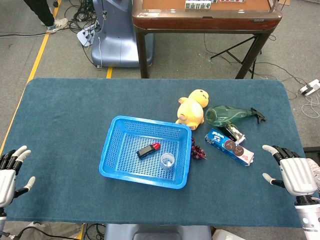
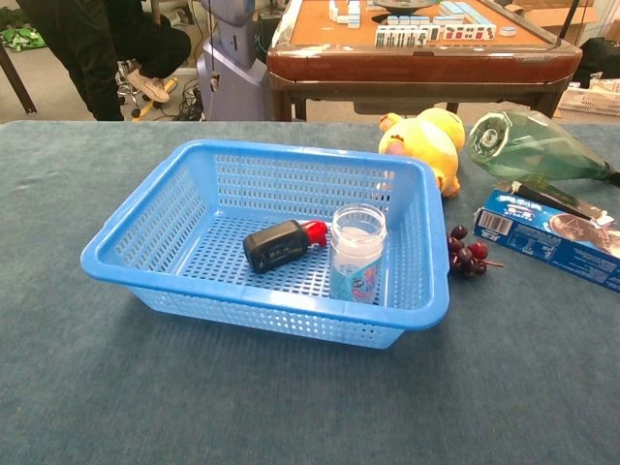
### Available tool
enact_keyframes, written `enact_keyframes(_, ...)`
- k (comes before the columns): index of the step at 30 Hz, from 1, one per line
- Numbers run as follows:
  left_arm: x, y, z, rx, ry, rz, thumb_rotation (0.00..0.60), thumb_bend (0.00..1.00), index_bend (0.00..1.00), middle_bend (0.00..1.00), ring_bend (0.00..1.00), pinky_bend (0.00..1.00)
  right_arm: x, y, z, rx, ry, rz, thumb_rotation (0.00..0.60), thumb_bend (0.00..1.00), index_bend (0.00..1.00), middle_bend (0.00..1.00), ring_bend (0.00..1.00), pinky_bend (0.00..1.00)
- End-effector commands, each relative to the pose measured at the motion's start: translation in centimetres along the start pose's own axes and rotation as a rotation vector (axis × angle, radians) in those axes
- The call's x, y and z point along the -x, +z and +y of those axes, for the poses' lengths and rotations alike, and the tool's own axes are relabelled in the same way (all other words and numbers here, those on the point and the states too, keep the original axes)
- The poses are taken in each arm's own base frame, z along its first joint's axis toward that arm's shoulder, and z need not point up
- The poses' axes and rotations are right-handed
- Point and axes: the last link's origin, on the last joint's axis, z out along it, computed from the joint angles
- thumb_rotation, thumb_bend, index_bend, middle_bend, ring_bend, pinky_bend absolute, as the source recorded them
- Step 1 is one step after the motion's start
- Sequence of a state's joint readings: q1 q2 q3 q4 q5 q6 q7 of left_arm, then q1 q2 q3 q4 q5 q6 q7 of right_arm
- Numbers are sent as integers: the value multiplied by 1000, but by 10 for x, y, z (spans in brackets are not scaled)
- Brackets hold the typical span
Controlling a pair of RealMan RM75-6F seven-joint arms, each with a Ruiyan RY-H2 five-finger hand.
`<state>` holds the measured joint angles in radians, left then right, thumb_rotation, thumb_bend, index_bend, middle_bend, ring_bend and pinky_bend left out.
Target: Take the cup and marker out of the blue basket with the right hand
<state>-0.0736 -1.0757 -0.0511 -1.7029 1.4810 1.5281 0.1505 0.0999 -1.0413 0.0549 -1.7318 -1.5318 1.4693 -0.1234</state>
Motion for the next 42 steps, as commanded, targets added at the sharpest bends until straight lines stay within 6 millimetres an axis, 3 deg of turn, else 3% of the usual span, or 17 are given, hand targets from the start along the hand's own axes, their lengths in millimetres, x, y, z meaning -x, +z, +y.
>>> enact_keyframes(1, 0, -1, 1, 4, -2, 4, 600, 309, 196, 116, 90, 102, 0, -1, 1, 1, 1, 4, 600, 39, 256, 300, 303, 436)
enact_keyframes(10, -2, -2, 3, 5, -4, 13, 600, 309, 196, 116, 90, 102, -1, 3, -3, -38, 1, 3, 600, 39, 256, 300, 303, 436)
enact_keyframes(17, -2, -2, 1, 2, -6, 10, 600, 309, 196, 116, 90, 102, 1, 21, -30, -163, 4, -23, 600, 39, 256, 300, 303, 436)
enact_keyframes(25, -4, -4, -2, -6, -7, 13, 600, 309, 196, 116, 90, 102, 8, 63, -102, -442, 11, -108, 600, 39, 251, 284, 303, 436)
enact_keyframes(34, -6, -11, -11, -31, -5, 17, 600, 309, 196, 116, 91, 102, 34, 108, -184, -634, 19, -222, 600, 40, 153, 210, 217, 436)
enact_keyframes(42, -7, -14, -16, -42, -6, 23, 600, 309, 196, 116, 91, 101, 55, 139, -231, -696, 3, -282, 600, 39, 152, 205, 216, 436)
